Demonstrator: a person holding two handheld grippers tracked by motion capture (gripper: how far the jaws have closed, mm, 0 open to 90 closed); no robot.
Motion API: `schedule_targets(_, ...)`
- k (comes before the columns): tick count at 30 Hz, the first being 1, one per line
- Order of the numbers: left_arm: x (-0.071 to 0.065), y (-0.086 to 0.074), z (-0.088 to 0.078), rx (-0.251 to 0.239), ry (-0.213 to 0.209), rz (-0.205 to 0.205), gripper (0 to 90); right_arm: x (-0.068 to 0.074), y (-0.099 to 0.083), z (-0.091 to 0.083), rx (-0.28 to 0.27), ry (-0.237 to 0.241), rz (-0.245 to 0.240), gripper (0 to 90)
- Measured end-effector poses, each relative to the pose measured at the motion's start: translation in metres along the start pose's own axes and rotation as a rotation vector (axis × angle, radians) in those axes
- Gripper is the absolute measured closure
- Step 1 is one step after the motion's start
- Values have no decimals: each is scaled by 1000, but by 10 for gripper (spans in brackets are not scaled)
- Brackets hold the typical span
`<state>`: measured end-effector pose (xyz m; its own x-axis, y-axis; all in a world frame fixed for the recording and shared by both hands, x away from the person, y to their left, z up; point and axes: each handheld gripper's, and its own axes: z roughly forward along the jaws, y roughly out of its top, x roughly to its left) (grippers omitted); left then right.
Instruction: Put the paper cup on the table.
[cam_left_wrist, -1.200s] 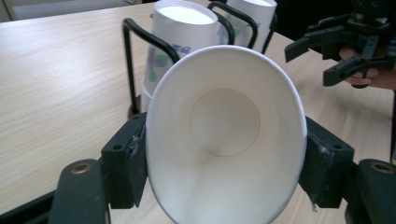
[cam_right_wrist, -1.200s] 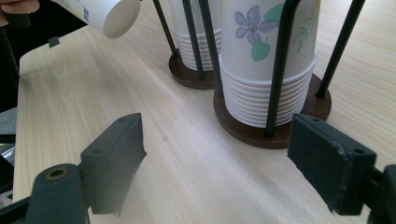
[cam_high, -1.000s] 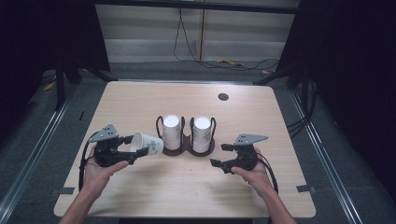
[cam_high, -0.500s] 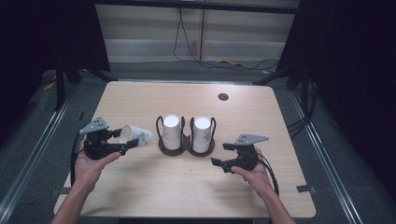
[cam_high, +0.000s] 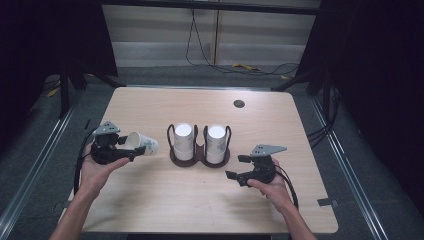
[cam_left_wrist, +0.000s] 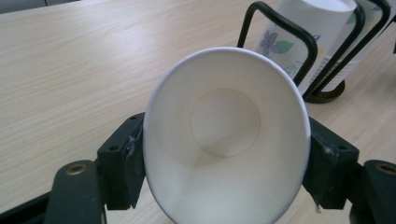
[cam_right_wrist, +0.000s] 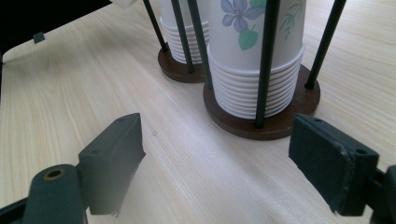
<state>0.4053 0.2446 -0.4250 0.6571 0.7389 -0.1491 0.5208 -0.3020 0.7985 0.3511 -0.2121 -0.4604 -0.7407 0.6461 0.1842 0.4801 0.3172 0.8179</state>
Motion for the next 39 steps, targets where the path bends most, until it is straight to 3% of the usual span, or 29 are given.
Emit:
schedule_targets(3, 3, 2, 3, 27, 42, -3, 260, 1, 0, 0, -4, 2, -1, 180)
schedule_targets(5, 6, 3, 5, 50, 35, -15, 251, 1, 0, -1, -18, 3, 1, 186)
schedule_targets(11, 16, 2, 9, 72, 91, -53, 257, 1, 0, -3, -13, -4, 1, 186)
schedule_targets(15, 22, 2, 16, 122, 118, -64, 256, 1, 0, -2, -9, -4, 1, 186)
schedule_targets(23, 24, 11, 23, 199, 144, -40, 253, 2, -1, -3, -8, -7, 4, 186)
schedule_targets(27, 22, 14, 29, 261, 161, -19, 252, 1, -2, -4, -9, -11, 6, 186)
schedule_targets(29, 20, 14, 32, 274, 158, -18, 251, 2, -2, -4, -3, -8, 9, 186)
schedule_targets(31, 18, 14, 35, 280, 186, 6, 251, 2, -2, -4, 1, -4, 6, 187)
schedule_targets(33, 19, 15, 38, 281, 195, -4, 251, 3, -2, -3, 6, 0, 3, 188)
schedule_targets(39, 19, 17, 46, 266, 188, -3, 232, 4, -2, 0, 27, -3, 2, 194)
